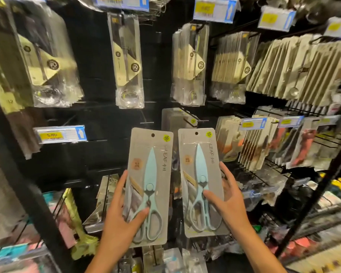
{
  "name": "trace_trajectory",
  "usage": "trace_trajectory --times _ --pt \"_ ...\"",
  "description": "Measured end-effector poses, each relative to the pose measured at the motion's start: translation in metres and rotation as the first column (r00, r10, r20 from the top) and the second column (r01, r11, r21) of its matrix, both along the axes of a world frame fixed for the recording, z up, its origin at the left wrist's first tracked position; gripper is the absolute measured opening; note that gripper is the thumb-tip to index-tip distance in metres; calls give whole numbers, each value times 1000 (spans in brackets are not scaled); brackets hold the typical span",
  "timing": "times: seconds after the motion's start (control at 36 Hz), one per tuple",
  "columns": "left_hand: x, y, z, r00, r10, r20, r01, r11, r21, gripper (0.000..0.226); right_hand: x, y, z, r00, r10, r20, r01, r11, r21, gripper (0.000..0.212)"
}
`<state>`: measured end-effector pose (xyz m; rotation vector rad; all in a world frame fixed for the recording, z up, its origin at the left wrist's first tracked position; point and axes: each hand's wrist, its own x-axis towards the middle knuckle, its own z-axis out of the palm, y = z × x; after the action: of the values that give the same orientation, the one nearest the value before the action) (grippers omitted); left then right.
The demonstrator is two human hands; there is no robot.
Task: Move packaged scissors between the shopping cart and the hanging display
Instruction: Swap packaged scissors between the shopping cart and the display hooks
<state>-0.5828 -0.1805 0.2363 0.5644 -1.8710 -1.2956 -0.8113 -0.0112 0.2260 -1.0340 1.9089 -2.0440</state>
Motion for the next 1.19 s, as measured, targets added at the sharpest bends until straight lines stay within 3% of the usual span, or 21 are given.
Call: trace_trajectory --times 0.64,0.83,0.92,1.19 --pt "-40 11 -3 989 150 1 -150 989 -13 98 -72 -33 -8 988 131 82 -133 991 19 86" --pt "-46 20 -1 983 183 23 -183 983 1 100 -84 -46 -16 985 170 27 -171 984 53 91" --pt "-50 24 0 984 179 7 -179 984 -1 99 -90 -57 -18 980 190 -57 -181 974 138 91" --pt "-61 32 2 979 206 -2 -206 979 6 100 -112 -103 -21 960 116 -256 -14 930 367 92"
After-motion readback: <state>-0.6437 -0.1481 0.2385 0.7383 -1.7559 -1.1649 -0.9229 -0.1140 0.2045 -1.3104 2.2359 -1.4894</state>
